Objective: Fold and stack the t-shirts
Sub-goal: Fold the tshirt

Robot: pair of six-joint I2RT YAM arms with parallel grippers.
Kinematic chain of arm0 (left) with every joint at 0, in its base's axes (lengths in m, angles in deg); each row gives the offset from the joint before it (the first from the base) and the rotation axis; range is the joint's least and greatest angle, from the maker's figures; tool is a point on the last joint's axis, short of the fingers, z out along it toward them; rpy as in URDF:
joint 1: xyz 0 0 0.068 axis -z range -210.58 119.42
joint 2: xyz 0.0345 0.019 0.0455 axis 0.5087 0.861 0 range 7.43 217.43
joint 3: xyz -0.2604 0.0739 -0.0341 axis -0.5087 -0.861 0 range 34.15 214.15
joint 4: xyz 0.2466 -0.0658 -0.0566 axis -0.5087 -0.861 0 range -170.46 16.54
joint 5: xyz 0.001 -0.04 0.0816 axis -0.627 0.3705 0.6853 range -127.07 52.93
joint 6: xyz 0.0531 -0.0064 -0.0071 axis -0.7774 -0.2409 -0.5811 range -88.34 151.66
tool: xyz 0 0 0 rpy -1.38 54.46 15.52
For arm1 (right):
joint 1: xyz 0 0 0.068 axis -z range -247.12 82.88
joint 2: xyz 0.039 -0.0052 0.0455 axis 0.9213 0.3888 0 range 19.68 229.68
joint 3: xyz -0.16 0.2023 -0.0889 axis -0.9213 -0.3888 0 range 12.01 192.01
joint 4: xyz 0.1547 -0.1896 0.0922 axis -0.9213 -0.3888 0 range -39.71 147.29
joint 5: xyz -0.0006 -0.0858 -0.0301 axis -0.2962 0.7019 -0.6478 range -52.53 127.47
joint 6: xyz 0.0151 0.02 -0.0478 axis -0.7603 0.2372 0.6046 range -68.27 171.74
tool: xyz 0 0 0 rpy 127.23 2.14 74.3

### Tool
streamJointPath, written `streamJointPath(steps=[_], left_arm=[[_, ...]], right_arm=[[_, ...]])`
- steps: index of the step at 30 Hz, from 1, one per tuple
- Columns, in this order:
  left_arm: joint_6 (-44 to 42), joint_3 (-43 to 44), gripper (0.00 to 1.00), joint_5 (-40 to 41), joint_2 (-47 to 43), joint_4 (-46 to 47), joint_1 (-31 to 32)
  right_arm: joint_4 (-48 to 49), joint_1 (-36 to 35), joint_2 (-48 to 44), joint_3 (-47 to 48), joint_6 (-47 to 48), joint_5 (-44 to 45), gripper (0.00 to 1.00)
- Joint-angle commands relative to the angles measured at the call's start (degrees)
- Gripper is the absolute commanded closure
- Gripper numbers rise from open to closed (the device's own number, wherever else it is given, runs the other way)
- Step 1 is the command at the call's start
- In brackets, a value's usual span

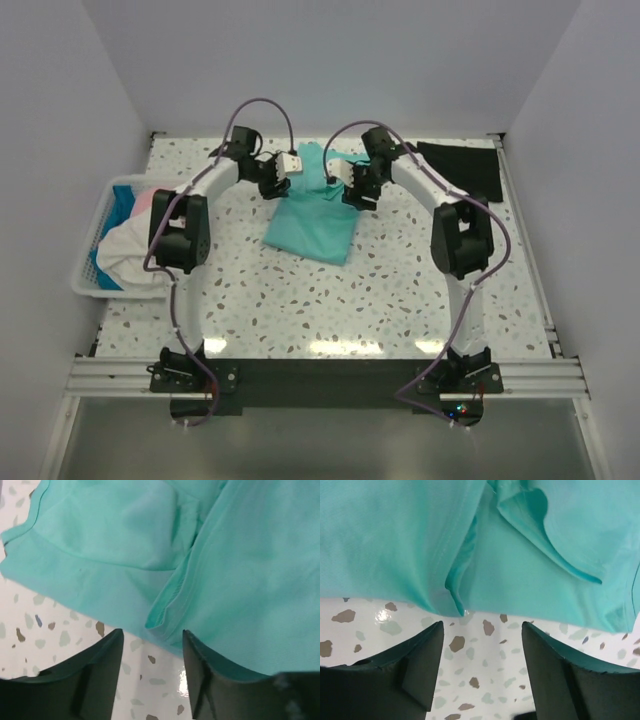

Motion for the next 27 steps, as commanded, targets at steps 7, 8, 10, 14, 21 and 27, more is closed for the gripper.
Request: streamJointPath(steps=[7, 8, 10, 14, 21, 27], left_arm=[[33.8, -6.8, 0.26, 2.1, -9.5, 0.2, -2.7], [36.7, -8.1, 0.25, 1.2, -9.9, 0.0, -2.7], [42.5, -11.4, 0.25, 0.4, -10.6, 1.4, -2.7], [56.2, -20.5, 0.30, 4.8, -12.2, 7.1, -2.7], [64.6, -29.0, 0.43, 9.7, -12.1, 10.0, -2.3], [68.5, -39.9, 0.75, 5.1, -16.7, 12.7, -0.7]], right_arm=[[-6.7, -0.1, -8.2, 3.3, -29.4, -3.4, 0.32], [-7.4, -0.4, -8.1, 3.4, -31.7, -3.4, 0.34], [-8.5, -1.1, -7.5, 2.9, -35.9, -7.5, 0.37], [-4.7, -3.2, -6.5, -1.8, -47.7, -13.2, 0.43], [2.2, -4.5, -2.3, -11.2, -54.3, -13.3, 0.48], [2.8, -3.7, -4.5, -20.7, -51.8, -6.6, 0.53]])
